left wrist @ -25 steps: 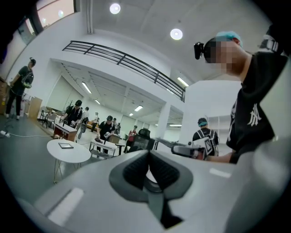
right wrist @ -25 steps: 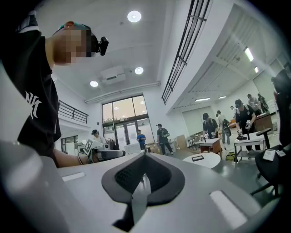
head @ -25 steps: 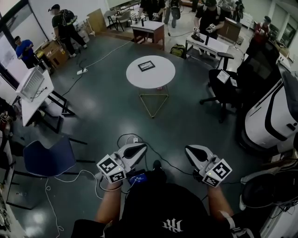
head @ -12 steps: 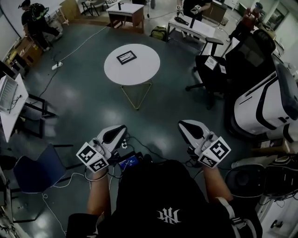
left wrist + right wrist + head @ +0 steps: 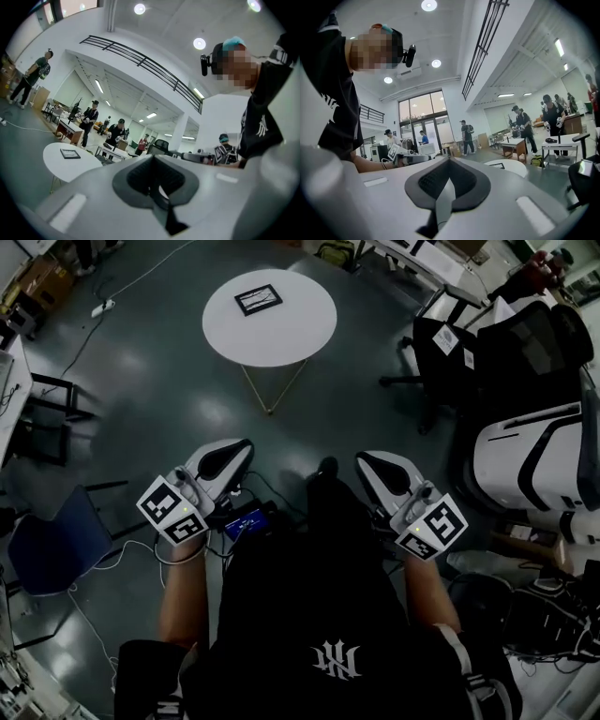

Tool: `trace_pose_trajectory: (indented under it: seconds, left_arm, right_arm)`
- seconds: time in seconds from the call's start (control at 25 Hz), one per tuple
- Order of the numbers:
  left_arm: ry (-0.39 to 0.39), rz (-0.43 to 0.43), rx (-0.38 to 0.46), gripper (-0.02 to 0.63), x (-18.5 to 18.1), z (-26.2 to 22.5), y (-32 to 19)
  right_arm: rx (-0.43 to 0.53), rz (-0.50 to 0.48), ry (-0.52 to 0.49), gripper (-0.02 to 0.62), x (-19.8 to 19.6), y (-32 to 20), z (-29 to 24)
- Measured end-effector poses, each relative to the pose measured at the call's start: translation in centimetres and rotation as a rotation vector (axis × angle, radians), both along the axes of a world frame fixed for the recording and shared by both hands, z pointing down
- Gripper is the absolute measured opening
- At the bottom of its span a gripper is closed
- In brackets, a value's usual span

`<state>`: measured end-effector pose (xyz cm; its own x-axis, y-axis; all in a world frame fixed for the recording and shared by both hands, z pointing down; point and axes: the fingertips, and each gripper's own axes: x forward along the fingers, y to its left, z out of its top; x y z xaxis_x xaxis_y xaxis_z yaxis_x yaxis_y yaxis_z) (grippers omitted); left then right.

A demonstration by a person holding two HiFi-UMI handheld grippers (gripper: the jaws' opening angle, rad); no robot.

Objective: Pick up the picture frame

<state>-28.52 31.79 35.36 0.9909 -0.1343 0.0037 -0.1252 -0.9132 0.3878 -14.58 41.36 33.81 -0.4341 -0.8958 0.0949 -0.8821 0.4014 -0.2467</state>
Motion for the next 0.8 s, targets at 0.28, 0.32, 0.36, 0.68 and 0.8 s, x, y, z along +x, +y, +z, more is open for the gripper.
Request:
trace_pose_trajectory:
  seconds: [0.28,0.32,0.36,0.68,0.8]
  left_arm:
    - [-0.046,-0.094,-0.021,0.003,7.2,2.2,-6.3]
    - [-0.052,-0.102,-0.017,0.003,8.5,2.1,-7.5]
    - [-0.058,-0.109,-0.012,0.003,9.9,1.8,-8.7]
    - [-0.081,-0.193,-0.006,0.003,19.2,-0.7,-14.5]
    - [-0.091,-0.222,0.005,0.003,21.9,-1.0,-16.2]
  right_arm:
    - [0.032,-0.092,-0.039,0.002,8.3,-7.5,2.1]
    - [0.038,-0.106,-0.038,0.001,9.8,-8.9,2.0]
    - [0.042,-0.121,-0.036,0.001,11.2,-10.3,1.8]
    - [0.048,-0.218,-0.052,0.002,21.3,-17.6,0.2]
    - [0.051,-0.256,-0.061,0.0,24.1,-19.7,0.5]
